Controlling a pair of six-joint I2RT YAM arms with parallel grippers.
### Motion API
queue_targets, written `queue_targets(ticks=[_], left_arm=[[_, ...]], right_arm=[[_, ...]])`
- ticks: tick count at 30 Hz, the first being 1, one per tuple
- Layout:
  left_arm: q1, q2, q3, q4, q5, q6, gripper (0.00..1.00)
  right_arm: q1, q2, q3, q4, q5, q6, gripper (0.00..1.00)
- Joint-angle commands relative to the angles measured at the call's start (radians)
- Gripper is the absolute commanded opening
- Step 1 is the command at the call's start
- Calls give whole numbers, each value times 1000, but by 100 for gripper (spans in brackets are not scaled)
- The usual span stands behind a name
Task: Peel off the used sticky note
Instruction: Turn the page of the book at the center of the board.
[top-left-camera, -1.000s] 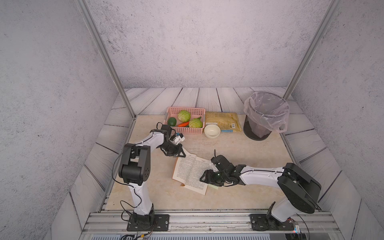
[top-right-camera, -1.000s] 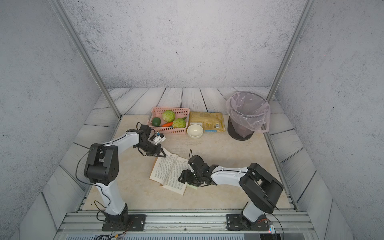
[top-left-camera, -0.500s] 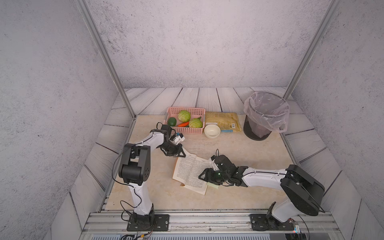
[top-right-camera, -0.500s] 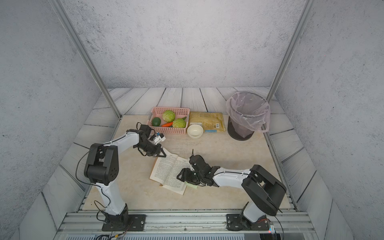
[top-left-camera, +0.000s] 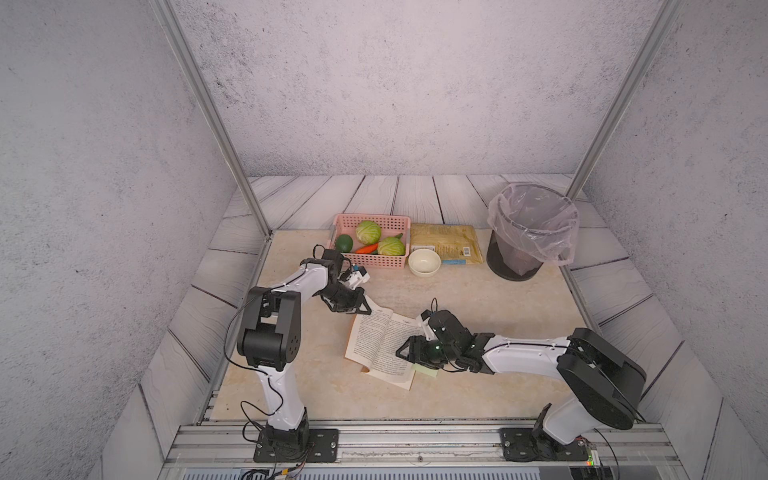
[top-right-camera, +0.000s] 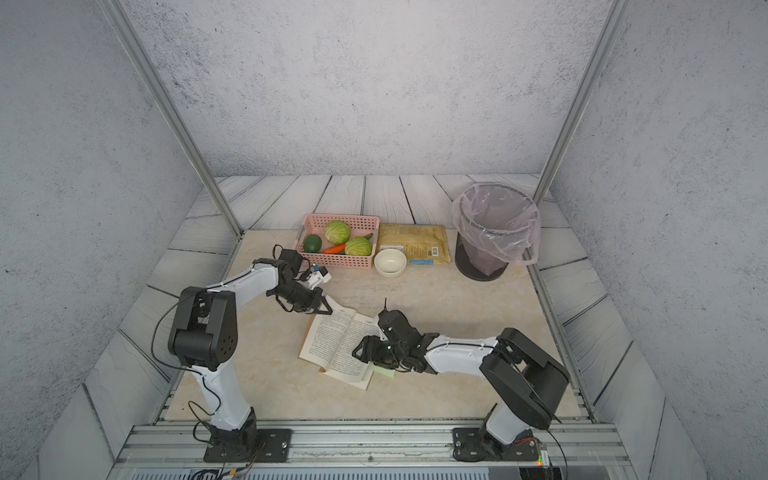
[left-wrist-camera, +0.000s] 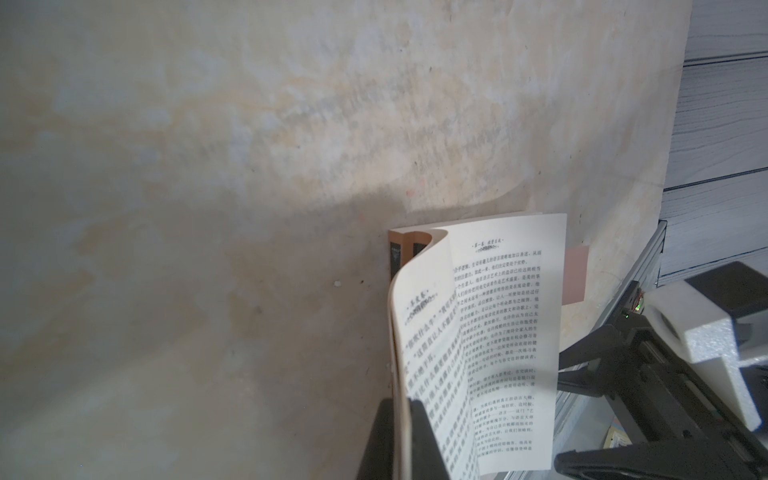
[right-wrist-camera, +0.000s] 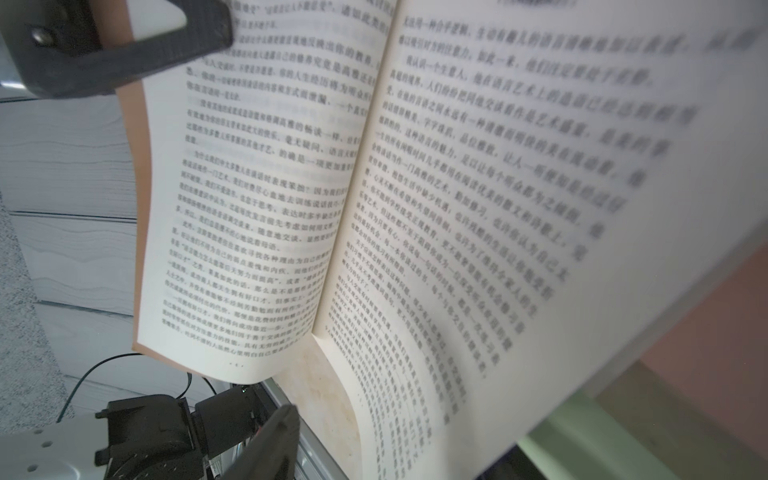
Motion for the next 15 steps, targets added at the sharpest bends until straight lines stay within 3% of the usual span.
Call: queue_targets(ticks=[1,10,15], left_arm=[[5,30,6,-18,-12,19,0],[5,26,7,-21,-6,17,0],[5,22,7,-22,8,16,0]], right_arm=[[5,19,12,7,4,-13,67],[9,0,80,-106,27,-63,58],[17,6,129,-147,23,-96,59]])
